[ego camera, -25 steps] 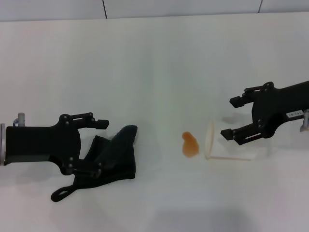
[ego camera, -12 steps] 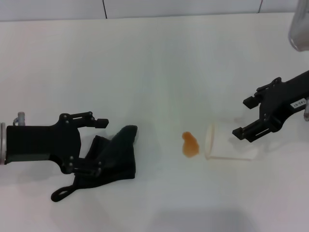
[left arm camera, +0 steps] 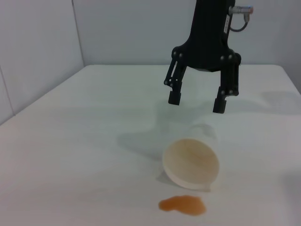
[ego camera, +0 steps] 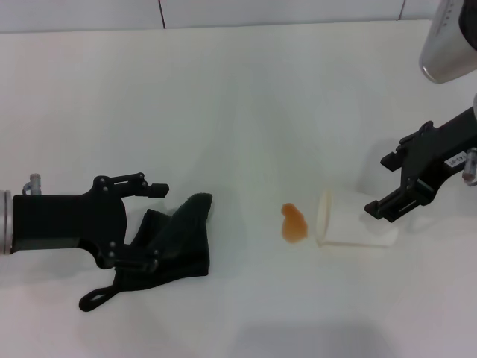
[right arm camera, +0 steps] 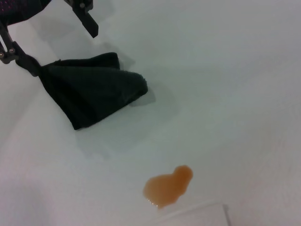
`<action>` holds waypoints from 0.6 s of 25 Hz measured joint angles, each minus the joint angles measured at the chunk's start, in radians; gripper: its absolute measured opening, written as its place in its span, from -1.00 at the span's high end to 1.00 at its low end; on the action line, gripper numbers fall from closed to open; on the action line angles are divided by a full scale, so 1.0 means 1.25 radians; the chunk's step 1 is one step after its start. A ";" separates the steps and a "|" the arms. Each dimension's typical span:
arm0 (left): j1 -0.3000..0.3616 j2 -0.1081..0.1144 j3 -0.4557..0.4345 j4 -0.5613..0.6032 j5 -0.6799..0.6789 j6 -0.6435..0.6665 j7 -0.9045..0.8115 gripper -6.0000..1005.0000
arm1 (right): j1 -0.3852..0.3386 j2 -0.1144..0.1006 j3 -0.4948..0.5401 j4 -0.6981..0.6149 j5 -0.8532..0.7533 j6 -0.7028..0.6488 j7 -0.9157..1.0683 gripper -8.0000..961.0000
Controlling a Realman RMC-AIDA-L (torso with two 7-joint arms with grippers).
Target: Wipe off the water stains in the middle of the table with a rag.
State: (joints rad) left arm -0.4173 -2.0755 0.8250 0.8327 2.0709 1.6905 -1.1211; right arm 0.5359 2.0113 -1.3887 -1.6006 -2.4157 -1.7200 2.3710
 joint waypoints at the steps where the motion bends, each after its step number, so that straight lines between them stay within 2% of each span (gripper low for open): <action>1: 0.000 0.000 0.000 0.000 0.000 0.000 0.000 -0.74 | 0.000 0.000 0.000 0.004 0.000 0.000 -0.001 -0.74; 15: 0.002 0.000 0.000 0.000 0.000 0.000 0.003 -0.74 | -0.010 0.001 -0.050 0.074 -0.014 0.056 -0.009 -0.74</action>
State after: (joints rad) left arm -0.4142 -2.0754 0.8252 0.8322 2.0710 1.6904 -1.1171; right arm 0.5233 2.0126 -1.4518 -1.5080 -2.4330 -1.6500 2.3594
